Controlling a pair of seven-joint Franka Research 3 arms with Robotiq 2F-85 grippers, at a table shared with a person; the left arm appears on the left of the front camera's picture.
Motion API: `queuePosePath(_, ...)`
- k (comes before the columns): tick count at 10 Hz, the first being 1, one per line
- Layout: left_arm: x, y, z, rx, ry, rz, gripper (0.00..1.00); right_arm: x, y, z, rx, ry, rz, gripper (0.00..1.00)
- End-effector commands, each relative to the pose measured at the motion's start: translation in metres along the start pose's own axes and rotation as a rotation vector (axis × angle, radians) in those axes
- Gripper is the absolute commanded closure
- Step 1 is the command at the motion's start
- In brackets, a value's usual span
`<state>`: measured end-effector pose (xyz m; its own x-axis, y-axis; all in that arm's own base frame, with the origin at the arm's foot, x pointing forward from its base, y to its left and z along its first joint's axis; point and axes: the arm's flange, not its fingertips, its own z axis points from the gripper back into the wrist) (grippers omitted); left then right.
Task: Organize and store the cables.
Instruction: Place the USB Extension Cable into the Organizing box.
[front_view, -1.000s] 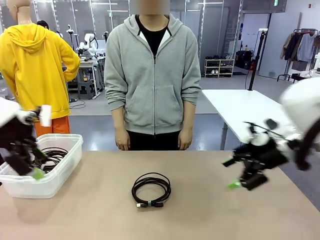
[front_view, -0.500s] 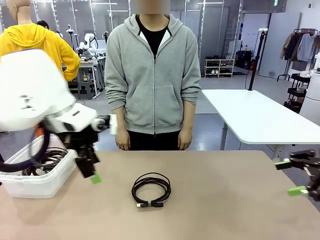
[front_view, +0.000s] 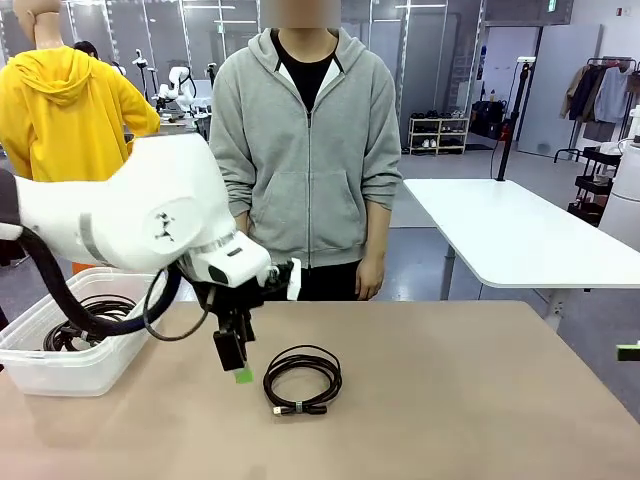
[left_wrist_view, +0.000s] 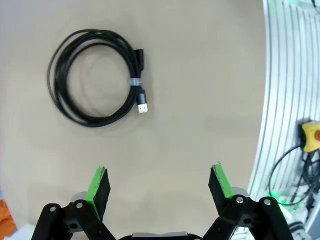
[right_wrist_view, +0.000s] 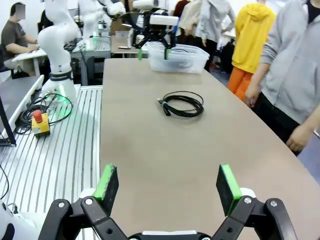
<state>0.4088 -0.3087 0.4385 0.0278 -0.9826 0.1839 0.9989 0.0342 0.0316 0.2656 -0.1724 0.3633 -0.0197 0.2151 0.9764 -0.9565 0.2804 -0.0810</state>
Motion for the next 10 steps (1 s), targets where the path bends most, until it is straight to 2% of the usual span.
queuePosePath(1, 0.002, 0.004, -0.017, -0.024, -0.007, -0.053, 0.00, 0.004, 0.010, 0.005, -0.066, 0.093, -0.133, 0.00)
queuePosePath(4, 0.004, -0.001, -0.047, -0.027, -0.053, -0.080, 0.00, 0.025, 0.015, 0.001, -0.107, 0.259, -0.282, 0.00)
queuePosePath(5, 0.004, 0.001, -0.050, -0.030, -0.092, -0.055, 0.00, 0.030, 0.012, -0.005, -0.121, 0.268, -0.254, 0.00)
queuePosePath(6, 0.007, -0.001, -0.040, -0.043, 0.002, -0.072, 0.00, 0.003, -0.004, 0.027, -0.124, 0.195, -0.217, 0.00)
queuePosePath(10, 0.009, 0.001, -0.044, -0.041, -0.020, -0.069, 0.00, 0.003, -0.004, 0.027, -0.124, 0.195, -0.217, 0.00)
